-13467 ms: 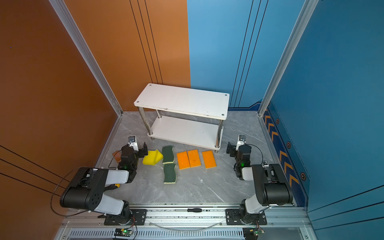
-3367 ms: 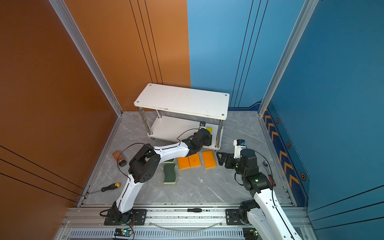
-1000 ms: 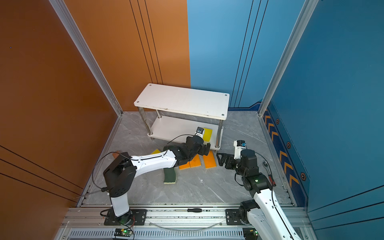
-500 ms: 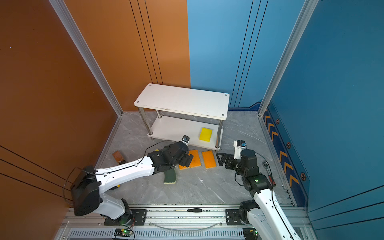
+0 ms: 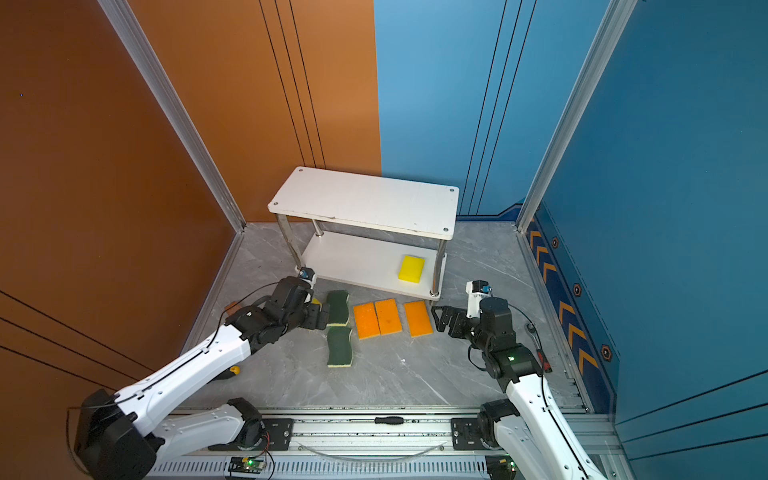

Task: Place and organize the cleaning sponges onto the shelf
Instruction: 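Withdraw the left gripper from the shelf toward the remaining sponges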

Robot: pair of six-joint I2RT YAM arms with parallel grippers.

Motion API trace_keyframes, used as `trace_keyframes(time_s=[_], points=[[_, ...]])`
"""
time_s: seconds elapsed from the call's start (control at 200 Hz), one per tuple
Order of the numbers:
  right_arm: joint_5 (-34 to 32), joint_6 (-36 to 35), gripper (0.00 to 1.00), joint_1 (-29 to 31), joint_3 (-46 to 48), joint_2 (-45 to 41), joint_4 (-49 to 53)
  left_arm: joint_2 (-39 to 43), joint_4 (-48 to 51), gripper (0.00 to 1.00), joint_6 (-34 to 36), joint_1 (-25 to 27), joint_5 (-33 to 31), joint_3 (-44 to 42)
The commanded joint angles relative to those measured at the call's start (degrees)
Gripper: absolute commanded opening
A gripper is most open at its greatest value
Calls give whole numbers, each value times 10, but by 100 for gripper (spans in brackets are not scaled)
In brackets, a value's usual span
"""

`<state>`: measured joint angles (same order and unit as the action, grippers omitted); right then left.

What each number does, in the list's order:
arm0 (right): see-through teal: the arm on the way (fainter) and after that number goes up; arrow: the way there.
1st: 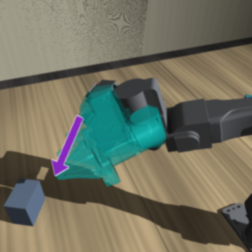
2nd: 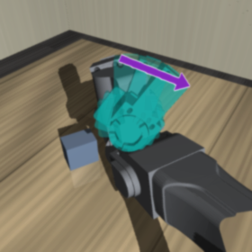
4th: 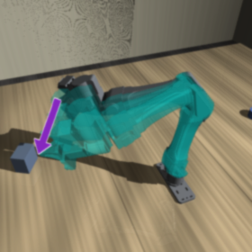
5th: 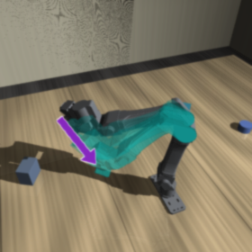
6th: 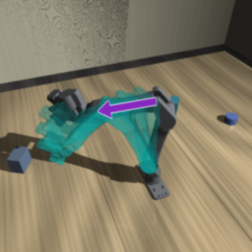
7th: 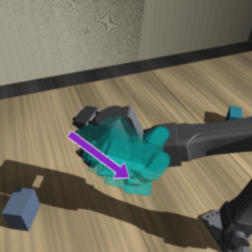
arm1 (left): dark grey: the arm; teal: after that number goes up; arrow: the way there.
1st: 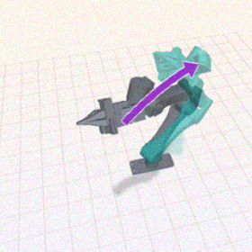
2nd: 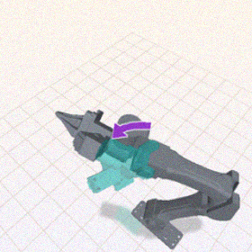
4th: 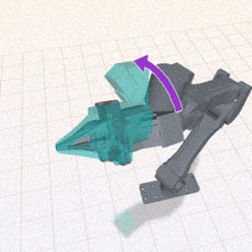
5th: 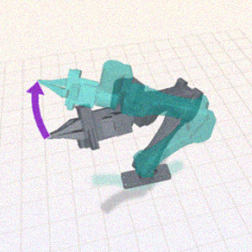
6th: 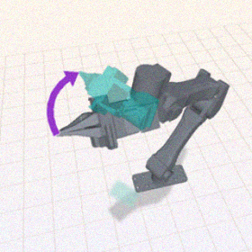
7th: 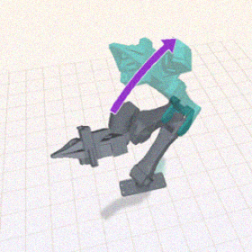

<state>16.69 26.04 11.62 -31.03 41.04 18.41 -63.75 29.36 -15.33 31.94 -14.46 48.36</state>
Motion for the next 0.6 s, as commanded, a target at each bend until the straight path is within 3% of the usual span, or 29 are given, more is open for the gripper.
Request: trace_keyframes(time_s=[0.0, 0.23, 0.591], points=[[3, 9, 100, 0, -3, -4, -14, 19, 28, 98, 20, -26, 43, -12], [10, 11, 100, 0, -3, 2, -17, 15, 44, 97, 41, -82, 72, -18], [10, 15, 100, 0, 5, -3, -22, -11, 26, 98, 128, -106, 70, -21]])
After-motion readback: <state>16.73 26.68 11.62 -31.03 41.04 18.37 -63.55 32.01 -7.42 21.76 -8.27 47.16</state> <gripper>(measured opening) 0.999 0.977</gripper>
